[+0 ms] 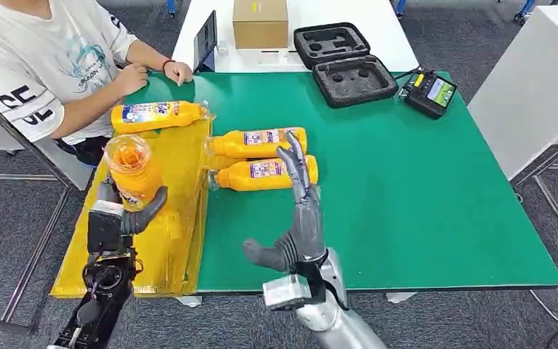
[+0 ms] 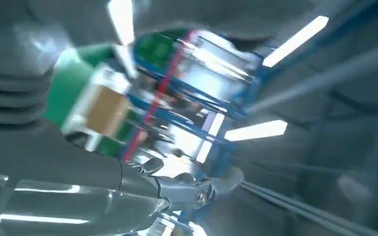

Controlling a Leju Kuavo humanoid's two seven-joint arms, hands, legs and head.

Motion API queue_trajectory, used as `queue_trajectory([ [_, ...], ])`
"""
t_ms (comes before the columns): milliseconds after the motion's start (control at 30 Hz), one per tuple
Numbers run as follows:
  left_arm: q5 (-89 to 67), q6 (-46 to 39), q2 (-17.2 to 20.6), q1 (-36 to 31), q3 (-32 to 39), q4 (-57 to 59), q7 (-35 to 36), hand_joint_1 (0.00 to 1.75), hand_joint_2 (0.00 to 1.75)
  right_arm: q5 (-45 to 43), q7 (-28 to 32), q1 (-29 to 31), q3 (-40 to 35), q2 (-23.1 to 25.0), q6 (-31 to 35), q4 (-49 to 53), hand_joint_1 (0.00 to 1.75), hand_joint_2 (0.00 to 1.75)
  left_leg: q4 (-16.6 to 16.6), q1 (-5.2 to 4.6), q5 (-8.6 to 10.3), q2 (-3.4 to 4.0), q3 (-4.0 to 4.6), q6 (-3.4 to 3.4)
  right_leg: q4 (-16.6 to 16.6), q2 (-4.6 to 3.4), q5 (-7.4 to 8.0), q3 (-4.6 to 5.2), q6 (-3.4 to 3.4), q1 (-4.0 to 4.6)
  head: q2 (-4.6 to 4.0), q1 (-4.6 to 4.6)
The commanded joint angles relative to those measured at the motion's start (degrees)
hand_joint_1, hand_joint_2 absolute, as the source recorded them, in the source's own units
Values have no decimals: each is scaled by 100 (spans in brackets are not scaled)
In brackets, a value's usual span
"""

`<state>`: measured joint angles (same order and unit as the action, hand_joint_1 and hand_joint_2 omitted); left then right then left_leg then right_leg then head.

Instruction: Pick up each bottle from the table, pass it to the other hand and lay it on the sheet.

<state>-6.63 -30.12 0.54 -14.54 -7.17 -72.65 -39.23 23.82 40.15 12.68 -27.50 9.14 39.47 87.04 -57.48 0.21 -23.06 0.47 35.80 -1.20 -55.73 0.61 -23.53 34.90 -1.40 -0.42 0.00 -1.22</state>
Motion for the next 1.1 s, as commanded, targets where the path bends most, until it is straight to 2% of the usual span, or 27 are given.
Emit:
queue_trajectory([
  [33, -136, -105, 100, -332, 203, 488, -6, 175, 175, -2, -15, -79, -367, -271, 53, 796, 0, 0, 3, 1, -2, -7, -8, 4, 2, 3, -4, -9, 2, 0, 0, 0],
  [233, -136, -105, 100, -332, 203, 488, -6, 175, 175, -2, -15, -79, -367, -271, 53, 796, 0, 0, 2, 3, -7, -9, -17, 4, 2, 3, -9, -19, 3, 2, 0, 0],
  [267, -136, -105, 100, -332, 203, 488, -6, 175, 175, -2, -15, -79, -367, -271, 53, 796, 0, 0, -1, 6, -20, -14, -41, 8, 1, 3, -21, -44, 5, 4, 0, 0],
  [333, -136, -105, 100, -332, 203, 488, -6, 175, 175, -2, -15, -79, -367, -271, 53, 796, 0, 0, 3, 2, -6, -6, -16, 4, 3, 1, -7, -17, 3, 2, 0, 0],
  [367, -1204, -511, 269, -467, -25, 809, 331, 175, 175, -202, -15, -34, -494, -339, 53, 755, 0, 0, 2, 2, -5, -6, -14, 4, 2, 1, -6, -15, 2, 2, 0, 0],
  [400, -1611, -439, 342, -600, -84, 1030, 600, 175, 175, -287, -15, 35, -591, -380, 53, 595, 0, 0, 4, 2, -4, -8, -16, 5, 3, 3, -6, -17, 3, 1, 0, 0],
  [433, -2567, -714, 451, -838, -271, 1377, 1017, 175, 175, -284, -15, 92, -620, -345, 19, 434, 0, 175, 4, 1, -5, -7, -16, 5, 2, 1, -6, -16, 3, 0, 0, 0],
  [467, -2946, -731, 446, -965, -260, 1580, 1190, 175, 175, -305, -15, 127, -584, -280, -153, 293, 0, 175, 6, 5, -6, -14, -30, 8, 3, 6, -10, -32, 6, 4, 0, 0],
  [500, -3990, -734, 517, -1163, -427, 1951, 1809, 175, 175, -290, -15, 148, -496, -152, -418, 143, 0, 175, 6, 2, -3, -13, -22, 6, 3, 7, -7, -23, 5, 1, 0, -2],
  [533, -4513, -614, 562, -1285, -522, 2242, 2119, 175, 175, -261, -15, 173, -470, -91, -567, 9, 0, 175, 10, 4, -1, -24, -35, 10, 5, 17, -10, -37, 8, 2, 0, 0],
  [633, -5365, -234, 591, -1520, -711, 2850, 2650, 175, 175, -347, -15, 326, -449, 50, -1007, -447, 0, 175, 9, 5, -1, -9, -33, 9, 5, 2, -4, -33, 7, 3, 0, -2],
  [733, -5577, 407, 601, -1697, -716, 3475, 2733, 175, 175, -382, -15, 414, -485, 135, -1231, -684, 0, 175, 9, 4, -1, -2, -32, 9, 5, -4, -1, -30, 8, 2, 0, 0],
  [800, -6026, 664, 629, -1846, -828, 3918, 3043, 175, 175, -426, -15, 478, -491, 185, -1327, -765, 0, 175, 9, 6, -2, 2, -35, 13, 5, -10, -2, -31, 9, 3, 0, 0],
  [967, -6535, 1263, 701, -1919, -926, 4381, 3350, 175, 175, -513, -15, 520, -418, 242, -1552, -814, 0, 175, 5, 5, -1, 3, -25, 11, 1, -9, -3, -23, 5, 2, 0, 0],
  [1100, -6602, 1364, 733, -1877, -908, 4435, 3336, 175, 175, -537, -15, 500, -443, 225, -1581, -825, 0, 175, 8, 2, 3, 1, -21, 10, 2, -6, -1, -19, 4, -1, 0, 0],
])
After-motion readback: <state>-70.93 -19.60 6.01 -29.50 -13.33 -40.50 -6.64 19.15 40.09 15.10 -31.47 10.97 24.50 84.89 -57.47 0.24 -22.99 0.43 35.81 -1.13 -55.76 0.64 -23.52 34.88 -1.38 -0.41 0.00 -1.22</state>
